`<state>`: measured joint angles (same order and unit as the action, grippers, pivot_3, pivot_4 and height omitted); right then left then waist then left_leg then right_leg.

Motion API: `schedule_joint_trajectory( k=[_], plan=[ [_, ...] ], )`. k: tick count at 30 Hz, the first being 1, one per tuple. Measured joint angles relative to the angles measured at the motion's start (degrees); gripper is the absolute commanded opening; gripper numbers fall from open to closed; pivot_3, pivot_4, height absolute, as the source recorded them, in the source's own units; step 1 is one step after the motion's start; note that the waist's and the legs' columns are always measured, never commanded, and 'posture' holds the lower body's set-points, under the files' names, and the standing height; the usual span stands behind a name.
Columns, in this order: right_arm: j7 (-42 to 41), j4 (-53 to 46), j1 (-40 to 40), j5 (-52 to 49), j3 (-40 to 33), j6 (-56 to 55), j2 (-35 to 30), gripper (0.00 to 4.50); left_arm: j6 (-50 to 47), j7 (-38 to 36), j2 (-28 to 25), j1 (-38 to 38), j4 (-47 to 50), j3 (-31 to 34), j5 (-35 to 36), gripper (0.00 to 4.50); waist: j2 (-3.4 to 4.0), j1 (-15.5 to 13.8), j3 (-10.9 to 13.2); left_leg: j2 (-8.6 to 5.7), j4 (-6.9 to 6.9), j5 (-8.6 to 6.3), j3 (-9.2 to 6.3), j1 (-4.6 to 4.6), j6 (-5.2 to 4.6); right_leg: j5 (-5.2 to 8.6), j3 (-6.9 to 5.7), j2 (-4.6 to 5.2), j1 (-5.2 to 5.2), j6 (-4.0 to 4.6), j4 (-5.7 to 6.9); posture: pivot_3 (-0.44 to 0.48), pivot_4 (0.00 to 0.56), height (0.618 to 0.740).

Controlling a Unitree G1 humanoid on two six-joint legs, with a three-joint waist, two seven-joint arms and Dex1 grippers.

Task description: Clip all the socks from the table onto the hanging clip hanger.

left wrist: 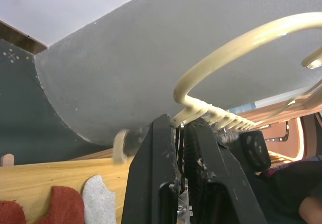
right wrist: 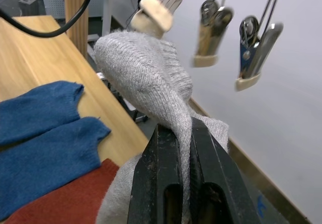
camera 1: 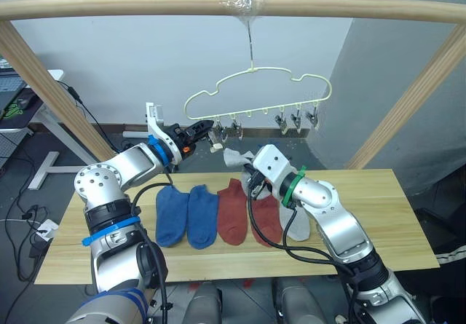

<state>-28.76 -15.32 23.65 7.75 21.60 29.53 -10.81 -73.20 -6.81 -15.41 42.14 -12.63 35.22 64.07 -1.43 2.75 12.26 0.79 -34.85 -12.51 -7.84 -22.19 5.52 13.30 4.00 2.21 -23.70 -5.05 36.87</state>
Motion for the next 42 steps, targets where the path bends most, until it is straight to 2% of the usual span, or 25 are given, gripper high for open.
schedule_joint_trajectory(
  k=[16,38,42],
  plan=[
    [1.4,0.2,1.7,0.0,1.5,0.1,2.3,0.03,1.1,0.1,0.0,0.0,0.0,-0.5,0.6,0.02,0.0,0.0,0.0,0.0,-0.03,0.07,-0.04,-0.49,0.12,-0.04,-0.01,0.0,-0.44,0.01,0.06,0.02,0.178,0.74],
    [4.6,6.1,4.3,0.0,1.1,-1.6,5.2,0.03,1.5,-0.1,-0.2,-0.3,0.1,-1.2,1.0,0.02,0.0,0.0,0.0,0.0,-0.03,0.07,-0.06,-0.53,0.11,-0.05,-0.04,0.0,-0.46,0.04,0.06,0.025,0.185,0.74],
    [4.7,6.1,4.3,0.0,1.1,-1.7,5.2,0.0,1.5,-0.4,-0.2,-0.7,0.8,-1.2,1.3,1.23,0.0,0.0,0.0,0.0,-0.03,0.07,-0.06,-0.53,0.11,-0.05,-0.04,0.0,-0.46,0.03,0.06,0.026,0.187,0.74]
  ],
)
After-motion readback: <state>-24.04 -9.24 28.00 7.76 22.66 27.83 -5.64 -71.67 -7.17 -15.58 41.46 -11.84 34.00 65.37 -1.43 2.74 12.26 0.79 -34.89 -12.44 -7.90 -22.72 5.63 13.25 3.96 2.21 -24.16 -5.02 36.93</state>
